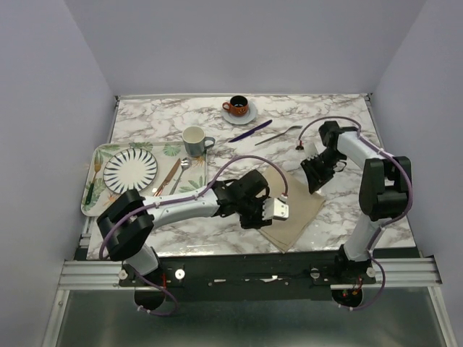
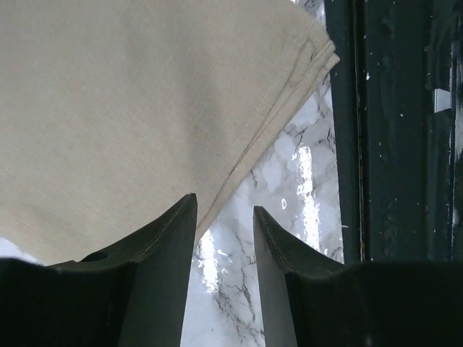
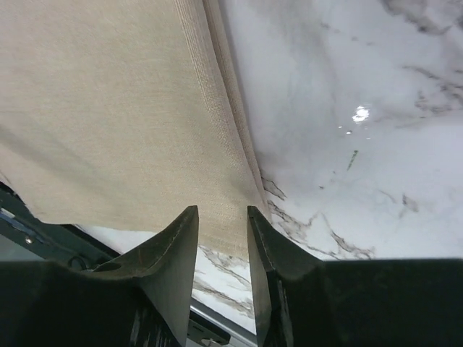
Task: Fold the napkin into a case and place the utensils inside
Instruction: Smooth out the square-folded napkin at the center of the board, then pick up the top corner of the square folded napkin from the center of the board.
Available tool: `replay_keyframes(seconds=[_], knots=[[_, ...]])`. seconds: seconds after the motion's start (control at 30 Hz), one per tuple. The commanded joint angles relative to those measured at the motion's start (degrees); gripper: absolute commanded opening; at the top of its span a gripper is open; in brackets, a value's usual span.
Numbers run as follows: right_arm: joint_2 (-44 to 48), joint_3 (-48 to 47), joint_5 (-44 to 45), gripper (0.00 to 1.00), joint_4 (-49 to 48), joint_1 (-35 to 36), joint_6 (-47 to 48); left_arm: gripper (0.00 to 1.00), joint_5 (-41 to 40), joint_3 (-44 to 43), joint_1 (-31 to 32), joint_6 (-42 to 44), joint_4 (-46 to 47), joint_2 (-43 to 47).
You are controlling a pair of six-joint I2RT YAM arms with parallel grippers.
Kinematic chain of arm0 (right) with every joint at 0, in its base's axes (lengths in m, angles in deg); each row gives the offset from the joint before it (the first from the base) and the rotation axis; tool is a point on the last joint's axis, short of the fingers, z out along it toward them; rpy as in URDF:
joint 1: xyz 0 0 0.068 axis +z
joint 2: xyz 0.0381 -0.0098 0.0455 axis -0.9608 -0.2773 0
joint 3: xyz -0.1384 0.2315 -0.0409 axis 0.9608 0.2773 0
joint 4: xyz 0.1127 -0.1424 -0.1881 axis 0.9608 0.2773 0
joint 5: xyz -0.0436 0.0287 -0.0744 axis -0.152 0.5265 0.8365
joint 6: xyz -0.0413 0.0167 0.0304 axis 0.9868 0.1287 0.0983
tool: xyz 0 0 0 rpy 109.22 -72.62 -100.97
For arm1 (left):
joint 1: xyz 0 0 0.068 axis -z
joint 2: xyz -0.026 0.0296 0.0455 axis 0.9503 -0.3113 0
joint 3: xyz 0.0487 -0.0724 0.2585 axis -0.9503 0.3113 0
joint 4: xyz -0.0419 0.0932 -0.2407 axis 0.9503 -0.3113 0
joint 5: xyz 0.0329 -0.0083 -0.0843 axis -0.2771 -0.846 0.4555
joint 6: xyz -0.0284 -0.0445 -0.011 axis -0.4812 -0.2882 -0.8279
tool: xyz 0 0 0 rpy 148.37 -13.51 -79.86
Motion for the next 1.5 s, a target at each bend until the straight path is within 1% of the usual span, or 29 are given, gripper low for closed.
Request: replay_keyframes(seconds=[0.0,0.1,0.23,0.33,0.43,0.7,1.0,1.03,1.17,1.37,1.47], knots=[[3.49,-4.46,-4.54,0.42,1.99,-0.51,-1.36,0.5,-3.47,-1.9,4.82,8.9,2.53,-1.25],[3.5,-5.34,-6.39,0.42,2.96,-1.56,-2.16,0.5,-4.43,-4.27,7.9,11.02,3.49,-4.16],[2.09,-6.74,-11.64,0.42,5.85,-4.64,-2.6,0.5,-6.1,-6.65,11.41,11.81,4.46,-7.76],[1.47,-6.92,-14.03,0.42,7.09,-7.8,-2.69,0.5,-8.3,-7.79,13.0,11.73,5.07,-10.31],[1.82,-6.22,-14.21,0.43,7.01,-8.86,-1.98,0.51,-9.44,-8.58,13.7,11.55,5.6,-12.16],[1.91,-4.38,-15.18,0.43,6.83,-10.35,-1.28,0.5,-11.29,-9.29,14.58,11.99,7.45,-15.41],[1.91,-3.32,-15.8,0.43,6.74,-10.79,-0.84,0.35,-10.95,-10.08,14.76,13.48,6.57,-15.68],[2.0,-3.32,-15.71,0.43,6.83,-10.79,-0.84,0.35,-10.59,-10.17,14.76,13.4,6.31,-15.59],[2.18,-2.62,-15.97,0.43,6.92,-10.97,-0.49,0.35,-10.33,-10.6,14.76,13.31,5.43,-14.63],[1.91,-2.53,-16.94,0.44,7.0,-10.88,-0.57,0.4,-9.36,-12.27,14.32,13.48,3.41,-14.53],[1.91,-2.44,-16.94,0.44,7.0,-10.88,-0.4,0.38,-9.27,-12.63,14.06,13.4,3.41,-14.71]])
